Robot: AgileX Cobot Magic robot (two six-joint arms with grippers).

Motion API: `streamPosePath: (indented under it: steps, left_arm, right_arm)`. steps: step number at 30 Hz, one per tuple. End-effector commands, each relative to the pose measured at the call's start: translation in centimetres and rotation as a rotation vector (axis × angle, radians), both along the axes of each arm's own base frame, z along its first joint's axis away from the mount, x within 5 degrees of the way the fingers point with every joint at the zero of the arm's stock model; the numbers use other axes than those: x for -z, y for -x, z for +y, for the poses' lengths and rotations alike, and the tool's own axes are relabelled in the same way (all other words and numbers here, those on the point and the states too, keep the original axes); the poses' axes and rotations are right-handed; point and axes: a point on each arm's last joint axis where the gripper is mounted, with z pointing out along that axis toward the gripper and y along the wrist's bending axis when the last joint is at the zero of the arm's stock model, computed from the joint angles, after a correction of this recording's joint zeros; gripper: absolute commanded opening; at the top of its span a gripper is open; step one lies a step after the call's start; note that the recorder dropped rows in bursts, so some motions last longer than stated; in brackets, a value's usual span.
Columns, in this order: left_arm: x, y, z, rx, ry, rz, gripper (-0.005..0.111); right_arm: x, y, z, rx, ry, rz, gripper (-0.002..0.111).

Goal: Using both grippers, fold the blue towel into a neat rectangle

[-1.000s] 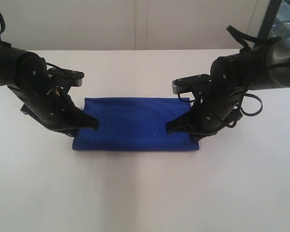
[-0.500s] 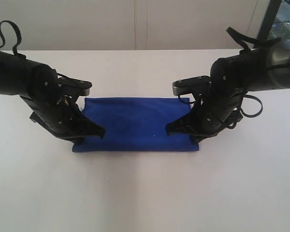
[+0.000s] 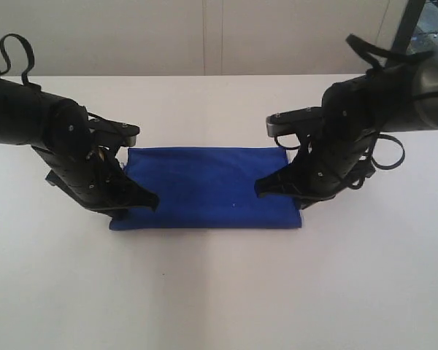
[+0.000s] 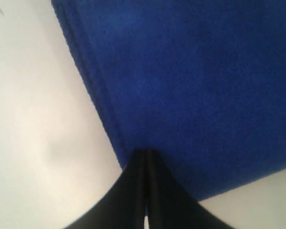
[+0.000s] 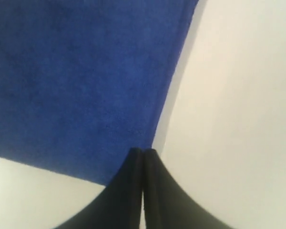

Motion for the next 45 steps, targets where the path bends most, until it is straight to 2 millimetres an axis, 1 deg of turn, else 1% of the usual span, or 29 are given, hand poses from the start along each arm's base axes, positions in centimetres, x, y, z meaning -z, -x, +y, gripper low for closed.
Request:
streamPosePath:
  steps: [1, 4, 5, 10, 12, 16, 20, 23, 25, 26, 31, 37, 41, 43, 45]
  left_arm:
    - [-2.3, 0.8, 0.2, 0.005, 0.016, -0.020, 0.000]
    - [-5.2, 1.5, 1.0, -0.008, 0.040, -0.068, 0.000]
    - [-5.8, 1.6, 1.4, -0.015, 0.039, -0.071, 0.000]
    - [-7.9, 2.4, 3.9, -0.073, 0.022, -0.036, 0.000]
    - [-8.5, 2.9, 5.1, -0.100, 0.019, -0.029, 0.000]
    - [-9.4, 4.4, 7.2, -0.166, 0.038, -0.040, 0.000]
    - [-9.3, 7.1, 9.2, -0.201, 0.035, -0.035, 0.000]
    - [-9.2, 9.1, 10.0, -0.209, 0.040, -0.046, 0.000]
    - [-9.7, 10.3, 10.3, -0.213, 0.065, -0.076, 0.000]
    - [-9.7, 11.0, 10.5, -0.214, 0.071, -0.091, 0.000]
    - [-11.0, 13.9, 11.1, -0.220, 0.132, -0.175, 0.000]
    - [-13.1, 17.5, 12.1, -0.211, 0.202, -0.328, 0.000]
    - [-14.1, 20.0, 12.8, -0.206, 0.254, -0.433, 0.000]
    - [-14.3, 20.7, 13.0, -0.188, 0.262, -0.481, 0.000]
    - [-14.7, 21.4, 13.2, -0.152, 0.267, -0.574, 0.000]
  right_arm:
    - [-2.7, 0.6, -0.3, 0.002, -0.008, -0.060, 0.000]
    - [-4.2, 1.4, -0.6, 0.003, -0.013, -0.078, 0.000]
    - [-4.4, 1.6, -0.7, 0.003, -0.014, -0.082, 0.000]
    - [-4.7, 3.9, -1.4, 0.005, -0.013, -0.078, 0.000]
    - [-4.6, 5.0, -2.1, 0.021, -0.016, -0.076, 0.000]
    - [-5.5, 6.6, -4.0, 0.100, -0.055, -0.082, 0.000]
    - [-6.9, 8.5, -6.0, 0.162, -0.065, -0.113, 0.000]
    - [-8.2, 10.2, -6.9, 0.186, -0.076, -0.169, 0.000]
    - [-9.0, 11.3, -7.1, 0.193, -0.088, -0.211, 0.000]
    - [-9.5, 12.0, -7.2, 0.192, -0.093, -0.236, 0.000]
    - [-11.7, 15.9, -7.7, 0.187, -0.123, -0.381, 0.000]
    - [-14.5, 22.3, -8.5, 0.174, -0.158, -0.619, 0.000]
    - [-15.2, 26.2, -9.0, 0.168, -0.178, -0.759, 0.000]
    - [-15.3, 28.0, -9.3, 0.164, -0.180, -0.835, 0.000]
    - [-15.1, 29.5, -9.6, 0.161, -0.176, -0.910, 0.000]
